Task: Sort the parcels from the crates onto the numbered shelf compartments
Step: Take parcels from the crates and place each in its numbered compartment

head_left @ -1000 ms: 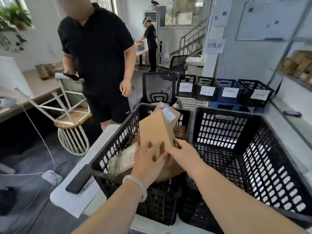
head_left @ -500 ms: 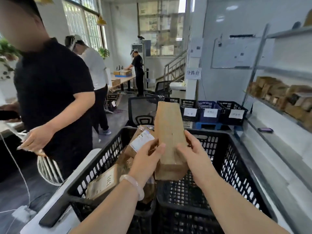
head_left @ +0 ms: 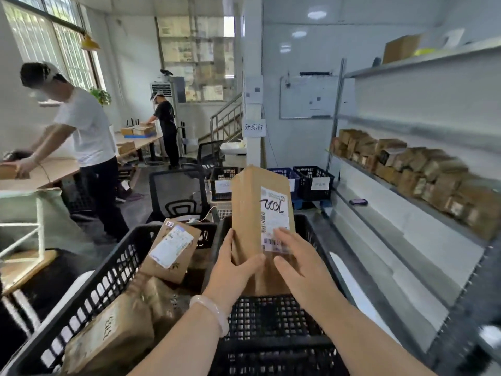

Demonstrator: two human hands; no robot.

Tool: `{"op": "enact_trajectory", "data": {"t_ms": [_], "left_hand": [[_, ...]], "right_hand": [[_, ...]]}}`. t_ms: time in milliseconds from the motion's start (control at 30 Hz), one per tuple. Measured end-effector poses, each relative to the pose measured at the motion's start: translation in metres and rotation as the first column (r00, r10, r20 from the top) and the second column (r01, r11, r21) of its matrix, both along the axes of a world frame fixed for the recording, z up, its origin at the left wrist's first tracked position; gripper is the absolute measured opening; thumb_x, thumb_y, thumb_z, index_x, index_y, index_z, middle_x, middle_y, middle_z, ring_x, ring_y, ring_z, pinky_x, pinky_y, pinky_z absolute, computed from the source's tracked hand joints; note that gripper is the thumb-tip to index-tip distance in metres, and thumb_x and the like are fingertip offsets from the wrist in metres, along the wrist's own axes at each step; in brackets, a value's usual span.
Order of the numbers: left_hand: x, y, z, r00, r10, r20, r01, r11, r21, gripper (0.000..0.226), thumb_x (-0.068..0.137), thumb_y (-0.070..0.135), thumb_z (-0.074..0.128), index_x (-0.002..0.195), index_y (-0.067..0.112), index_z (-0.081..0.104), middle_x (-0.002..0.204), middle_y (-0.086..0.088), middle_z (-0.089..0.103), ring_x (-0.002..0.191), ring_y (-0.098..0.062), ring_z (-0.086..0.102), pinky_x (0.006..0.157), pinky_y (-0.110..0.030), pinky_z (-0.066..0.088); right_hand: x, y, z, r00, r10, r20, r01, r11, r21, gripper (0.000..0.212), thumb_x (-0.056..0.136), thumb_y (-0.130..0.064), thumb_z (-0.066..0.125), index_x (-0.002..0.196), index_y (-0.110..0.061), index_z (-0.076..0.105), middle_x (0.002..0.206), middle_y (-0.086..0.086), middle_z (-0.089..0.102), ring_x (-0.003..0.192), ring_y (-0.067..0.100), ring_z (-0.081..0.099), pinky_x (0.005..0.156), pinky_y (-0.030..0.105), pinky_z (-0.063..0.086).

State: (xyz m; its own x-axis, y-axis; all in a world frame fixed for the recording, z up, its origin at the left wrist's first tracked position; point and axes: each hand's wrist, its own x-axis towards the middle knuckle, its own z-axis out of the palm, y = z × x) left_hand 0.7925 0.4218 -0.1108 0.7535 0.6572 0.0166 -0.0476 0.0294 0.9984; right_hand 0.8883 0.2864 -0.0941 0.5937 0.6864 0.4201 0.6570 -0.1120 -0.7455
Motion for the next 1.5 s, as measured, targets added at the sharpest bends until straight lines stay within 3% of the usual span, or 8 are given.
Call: {"op": "enact_trajectory", "data": {"t_ms": [133, 300, 500, 667, 800, 1100, 1267, 1500], "left_hand": [[0.014, -0.010, -0.003, 0.975, -0.001, 0.224, 0.066, 0.957, -0.282, 0.091, 0.073, 0.031, 0.078, 0.146, 0.047, 0.028, 0.128, -0.004, 0.067, 0.111, -0.025, 0.068, 0.096, -0.052, 0.053], [0.030, -0.023, -0.008, 0.972, -0.032, 0.232, 0.114, 0.930, -0.349, 0.072, 0.084, 0.037, 0.069, 0.146, 0.047, 0.033, 0.129, 0.004, 0.066, 0.116, -0.022, 0.065, 0.100, -0.052, 0.051], [0.035, -0.006, -0.005, 0.976, 0.181, -0.121, -0.151, 0.964, 0.220, 0.104, 0.079, 0.051, 0.076, 0.155, 0.043, 0.006, 0.165, 0.007, 0.002, 0.151, -0.018, 0.008, 0.122, -0.050, 0.015], [0.039, 0.010, 0.027, 0.980, 0.177, -0.092, -0.012, 0.513, 0.859, 0.087, 0.082, 0.061, 0.067, 0.153, 0.044, 0.019, 0.165, 0.009, 0.009, 0.151, -0.012, -0.003, 0.124, -0.043, 0.001], [0.051, 0.010, 0.060, 0.930, -0.052, -0.364, 0.363, 0.290, 0.885, 0.095, 0.078, 0.064, 0.069, 0.153, 0.046, 0.013, 0.161, 0.015, 0.021, 0.149, -0.010, 0.014, 0.124, -0.040, 0.011], [0.074, -0.018, 0.043, 0.911, -0.370, -0.182, 0.393, 0.645, 0.655, 0.072, 0.084, 0.037, 0.075, 0.145, 0.045, 0.036, 0.109, 0.021, 0.067, 0.098, 0.001, 0.066, 0.084, -0.033, 0.059], [0.099, -0.055, 0.041, 0.936, -0.352, -0.021, 0.321, 0.827, 0.461, 0.057, 0.083, 0.039, 0.075, 0.134, 0.035, 0.050, 0.094, 0.027, 0.072, 0.084, 0.003, 0.070, 0.064, -0.019, 0.057], [0.131, -0.146, 0.040, 0.912, -0.406, 0.063, 0.364, 0.869, 0.334, 0.046, 0.084, 0.032, 0.077, 0.118, 0.047, 0.051, 0.088, 0.026, 0.072, 0.078, 0.002, 0.071, 0.059, -0.017, 0.055]], "right_hand": [[0.014, -0.020, -0.008, 0.945, -0.222, -0.241, 0.227, 0.974, -0.005, 0.085, 0.079, -0.045, 0.074, 0.147, -0.041, 0.024, 0.142, -0.022, 0.032, 0.131, 0.000, 0.032, 0.112, 0.034, 0.029], [0.022, -0.026, -0.021, 0.423, 0.084, -0.902, 0.099, 0.985, 0.138, 0.090, 0.053, -0.048, 0.085, 0.133, -0.028, 0.046, 0.117, 0.005, 0.067, 0.101, 0.027, 0.068, 0.090, 0.047, 0.053], [0.051, -0.039, -0.007, 0.614, -0.108, -0.782, 0.376, 0.911, 0.169, 0.103, 0.061, -0.033, 0.090, 0.144, -0.039, 0.029, 0.134, 0.003, 0.053, 0.113, 0.024, 0.059, 0.092, 0.053, 0.052], [0.060, -0.056, 0.030, 0.811, -0.219, -0.543, 0.355, 0.921, 0.159, 0.093, 0.069, -0.039, 0.083, 0.139, -0.054, 0.025, 0.130, -0.007, 0.048, 0.116, 0.019, 0.053, 0.092, 0.053, 0.051], [0.061, -0.069, 0.051, 0.895, -0.215, -0.391, 0.309, 0.930, 0.196, 0.086, 0.074, -0.029, 0.081, 0.142, -0.046, 0.032, 0.127, -0.016, 0.055, 0.113, 0.006, 0.055, 0.091, 0.036, 0.051], [0.058, -0.098, 0.065, 0.917, -0.369, -0.150, 0.395, 0.889, 0.231, 0.072, 0.080, -0.037, 0.075, 0.138, -0.046, 0.034, 0.143, -0.017, 0.042, 0.127, 0.002, 0.042, 0.093, 0.017, 0.037], [0.045, -0.114, 0.024, 0.890, -0.432, -0.143, 0.455, 0.856, 0.247, 0.088, 0.079, -0.034, 0.076, 0.132, -0.069, 0.015, 0.143, -0.037, 0.026, 0.135, -0.003, 0.032, 0.108, 0.032, 0.037], [0.050, -0.176, 0.011, 0.860, -0.481, -0.169, 0.510, 0.825, 0.246, 0.088, 0.087, -0.017, 0.070, 0.141, -0.060, 0.016, 0.136, -0.032, 0.040, 0.127, -0.012, 0.038, 0.085, 0.016, 0.053]]}}
